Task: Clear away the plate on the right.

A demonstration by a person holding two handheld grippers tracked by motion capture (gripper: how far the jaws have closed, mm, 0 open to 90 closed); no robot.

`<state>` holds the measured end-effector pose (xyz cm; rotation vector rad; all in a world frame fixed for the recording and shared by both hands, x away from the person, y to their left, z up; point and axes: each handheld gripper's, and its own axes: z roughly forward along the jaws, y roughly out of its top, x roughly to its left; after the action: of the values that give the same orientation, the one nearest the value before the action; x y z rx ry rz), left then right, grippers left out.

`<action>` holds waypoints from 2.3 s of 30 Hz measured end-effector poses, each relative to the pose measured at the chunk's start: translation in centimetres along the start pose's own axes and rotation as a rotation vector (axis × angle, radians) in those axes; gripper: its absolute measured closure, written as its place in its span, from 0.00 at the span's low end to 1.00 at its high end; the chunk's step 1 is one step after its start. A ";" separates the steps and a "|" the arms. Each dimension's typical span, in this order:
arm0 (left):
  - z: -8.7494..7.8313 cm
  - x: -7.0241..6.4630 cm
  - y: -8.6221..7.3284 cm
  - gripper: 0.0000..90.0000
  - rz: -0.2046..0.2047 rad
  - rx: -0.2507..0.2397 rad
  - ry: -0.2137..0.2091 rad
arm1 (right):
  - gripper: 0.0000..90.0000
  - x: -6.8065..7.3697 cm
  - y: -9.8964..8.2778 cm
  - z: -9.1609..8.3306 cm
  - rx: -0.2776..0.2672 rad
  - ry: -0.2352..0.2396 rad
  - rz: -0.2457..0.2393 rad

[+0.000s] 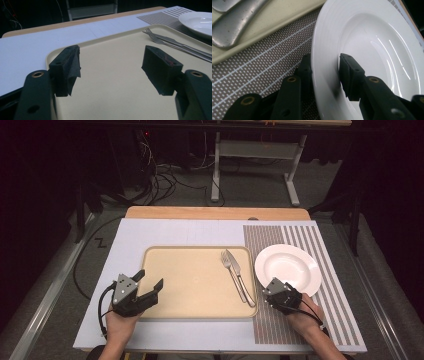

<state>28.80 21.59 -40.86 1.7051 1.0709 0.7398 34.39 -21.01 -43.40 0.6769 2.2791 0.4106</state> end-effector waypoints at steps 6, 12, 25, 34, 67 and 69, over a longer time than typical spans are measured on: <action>0.0 0.0 0.0 0.35 -0.002 -0.001 0.001 | 0.76 0.4 0.2 0.2 0.015 -0.037 -0.045; 0.0 0.0 0.0 0.35 0.000 -0.001 0.001 | 0.80 1.0 0.6 0.4 0.045 -0.094 -0.113; 0.0 0.1 0.0 0.35 0.000 -0.001 0.002 | 0.87 1.7 1.2 1.3 0.090 -0.183 -0.193; 0.0 0.1 0.0 0.35 0.001 0.000 0.003 | 0.89 2.0 1.5 1.8 0.112 -0.221 -0.227; 0.0 0.6 0.0 0.35 -0.010 -0.003 0.018 | 0.92 0.5 1.2 -0.1 0.053 -0.234 -0.262; 0.0 0.6 0.0 0.35 -0.011 -0.003 0.019 | 0.93 0.4 1.4 -0.4 0.049 -0.239 -0.271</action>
<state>29.08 22.11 -40.85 1.6917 1.0901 0.7516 34.31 -19.73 -42.66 0.4074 2.1187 0.1358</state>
